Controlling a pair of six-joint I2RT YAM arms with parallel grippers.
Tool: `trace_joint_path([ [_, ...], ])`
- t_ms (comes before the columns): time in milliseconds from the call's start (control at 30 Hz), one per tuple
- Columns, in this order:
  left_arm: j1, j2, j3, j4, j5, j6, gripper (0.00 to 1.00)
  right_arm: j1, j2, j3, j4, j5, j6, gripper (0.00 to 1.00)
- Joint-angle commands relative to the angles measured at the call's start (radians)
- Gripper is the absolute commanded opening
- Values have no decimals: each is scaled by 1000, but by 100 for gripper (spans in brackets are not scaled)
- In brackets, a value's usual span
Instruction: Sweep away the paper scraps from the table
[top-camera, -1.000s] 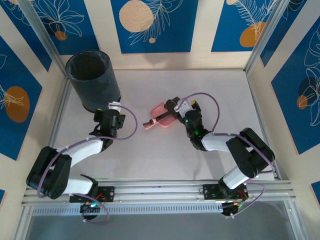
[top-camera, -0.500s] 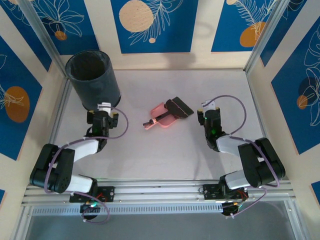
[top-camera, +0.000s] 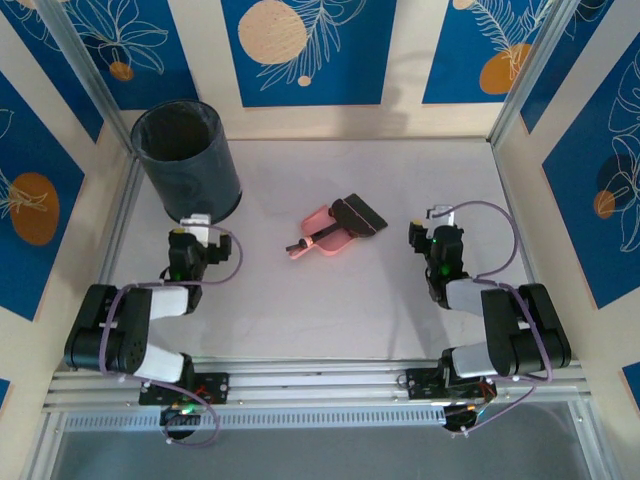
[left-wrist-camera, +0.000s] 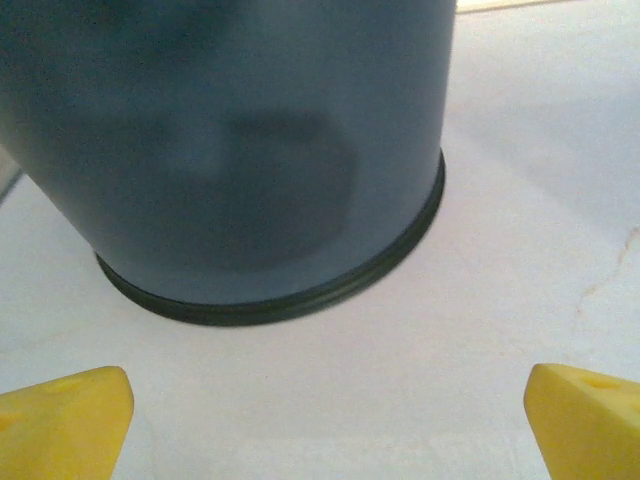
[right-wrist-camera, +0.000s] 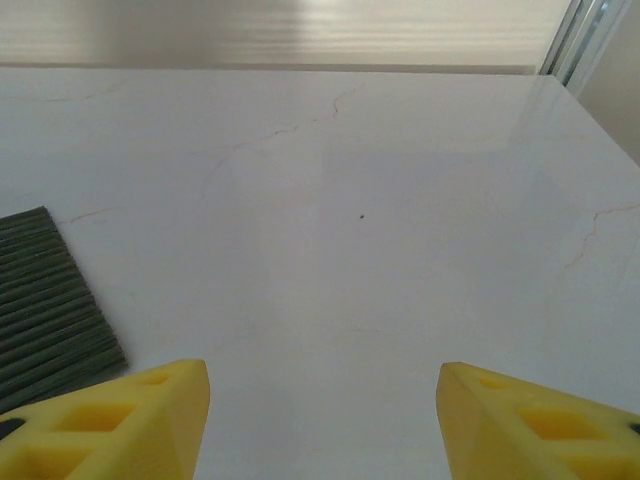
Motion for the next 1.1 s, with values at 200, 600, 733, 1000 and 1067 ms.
trace_joint_path([
  [200, 15, 65, -22, 198, 100, 25, 100, -67, 33, -32, 135, -124, 79, 62],
  [600, 15, 115, 36, 132, -11, -10, 100, -85, 130, 9, 139, -213, 67, 65],
  [733, 16, 111, 33, 130, -9, -8, 100, -88, 142, 47, 86, -222, 66, 74],
  [1000, 15, 113, 46, 107, 76, 21, 100, -90, 139, 50, 77, -224, 67, 99],
  [1067, 14, 113, 44, 107, 76, 22, 100, -90, 139, 50, 77, -224, 67, 99],
])
